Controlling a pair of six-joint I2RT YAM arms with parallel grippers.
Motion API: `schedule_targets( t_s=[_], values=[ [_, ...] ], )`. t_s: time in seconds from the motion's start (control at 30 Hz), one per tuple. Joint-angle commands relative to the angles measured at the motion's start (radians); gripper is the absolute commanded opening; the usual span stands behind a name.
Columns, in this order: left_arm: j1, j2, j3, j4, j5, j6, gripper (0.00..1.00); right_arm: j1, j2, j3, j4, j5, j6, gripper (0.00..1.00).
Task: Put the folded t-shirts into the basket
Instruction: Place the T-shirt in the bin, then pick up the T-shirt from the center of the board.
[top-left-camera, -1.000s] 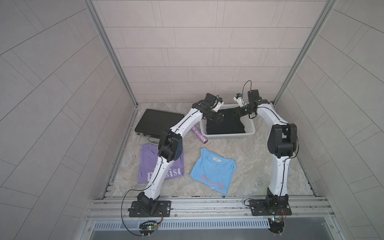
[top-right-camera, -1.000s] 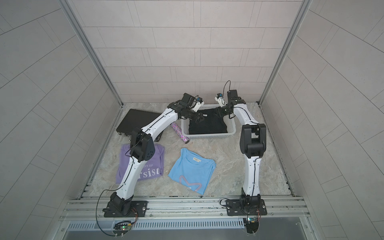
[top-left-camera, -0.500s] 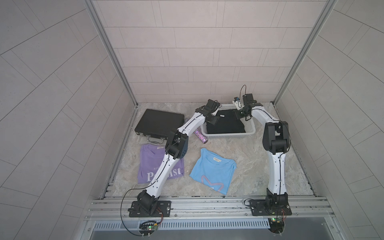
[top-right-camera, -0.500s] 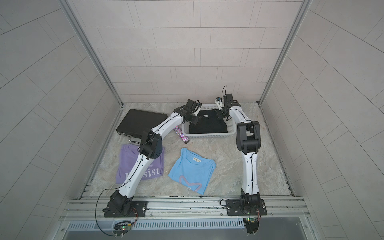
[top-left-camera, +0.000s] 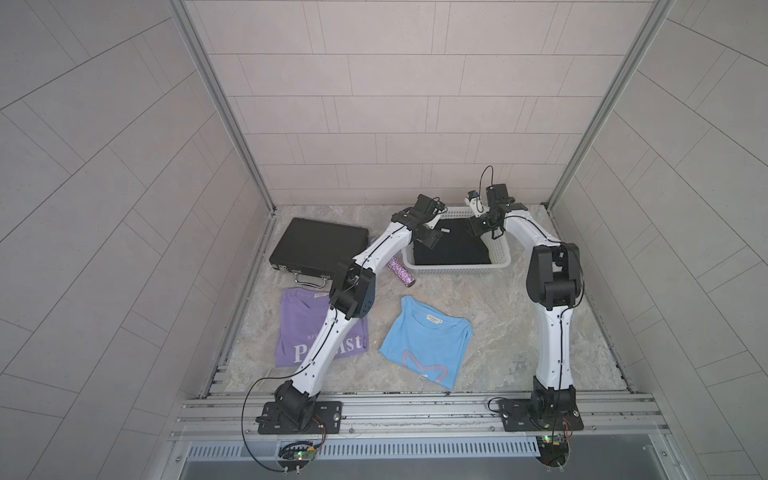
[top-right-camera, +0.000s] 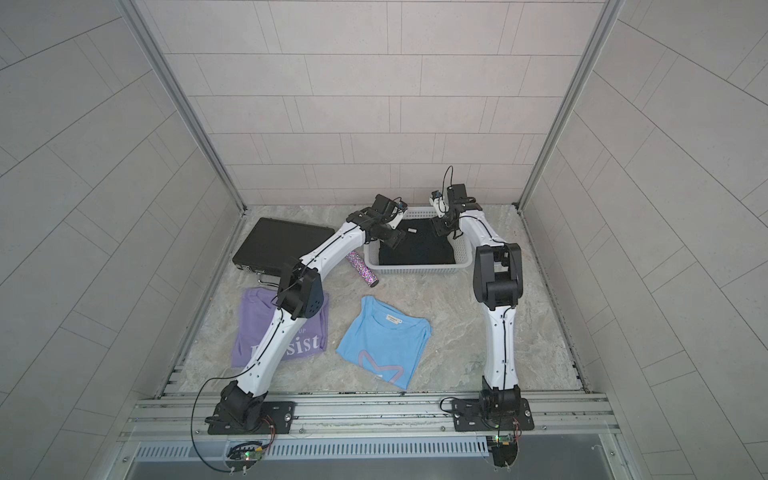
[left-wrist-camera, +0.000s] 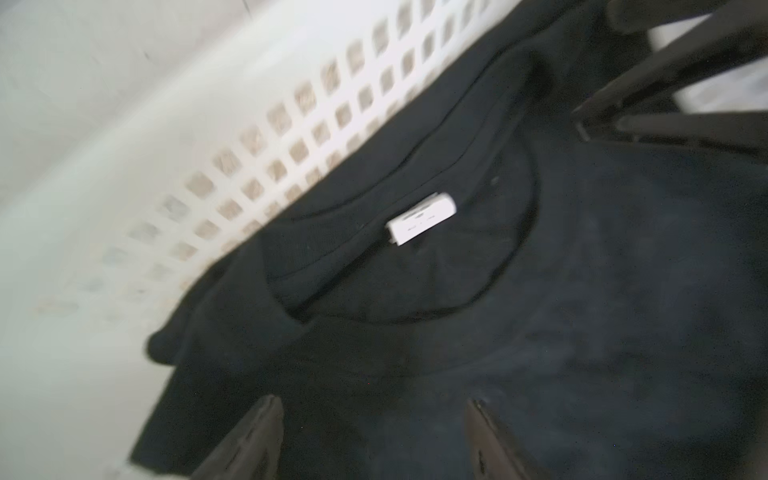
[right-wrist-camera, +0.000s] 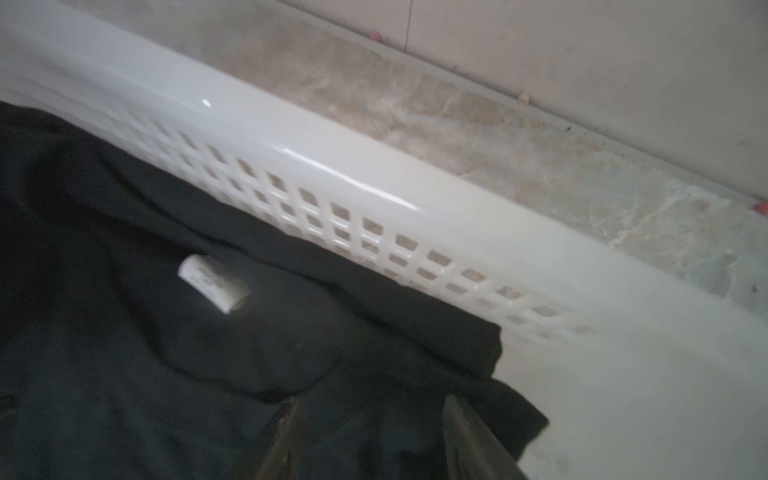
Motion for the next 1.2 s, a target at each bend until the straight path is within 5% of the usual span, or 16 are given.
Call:
schedule_targets(
  t_s=[0.0, 0.4, 0.63, 0.87, 1.17],
  values=[
    [-0.005, -0.16, -0.021, -0.035, 0.077, -0.013, 0.73, 0.001, -0.152, -0.005, -0.053, -0.105, -0.037, 0.59],
    [-0.002, -0.693, -0.664, -0.086, 0.341, 0.022, 0.72, 0.005, -0.6, -0.451, -0.258, -0.265, -0.137, 0.61],
    [-0.001, -0.91, -1.032, -0.117, 0.373, 0.058, 0.71, 0.08, -0.791, -0.766, -0.348, -0.37, -0.215, 0.63],
    [-0.002, -0.936, -1.282, -0.046, 0.354, 0.085, 0.73, 0.208, -0.819, -0.972, -0.283, -0.322, -0.245, 0.68],
    [0.01, -0.795, -1.288, 0.013, 0.32, 0.097, 0.75, 0.231, -0.667, -0.959, -0.272, -0.181, -0.206, 0.71]
  ],
)
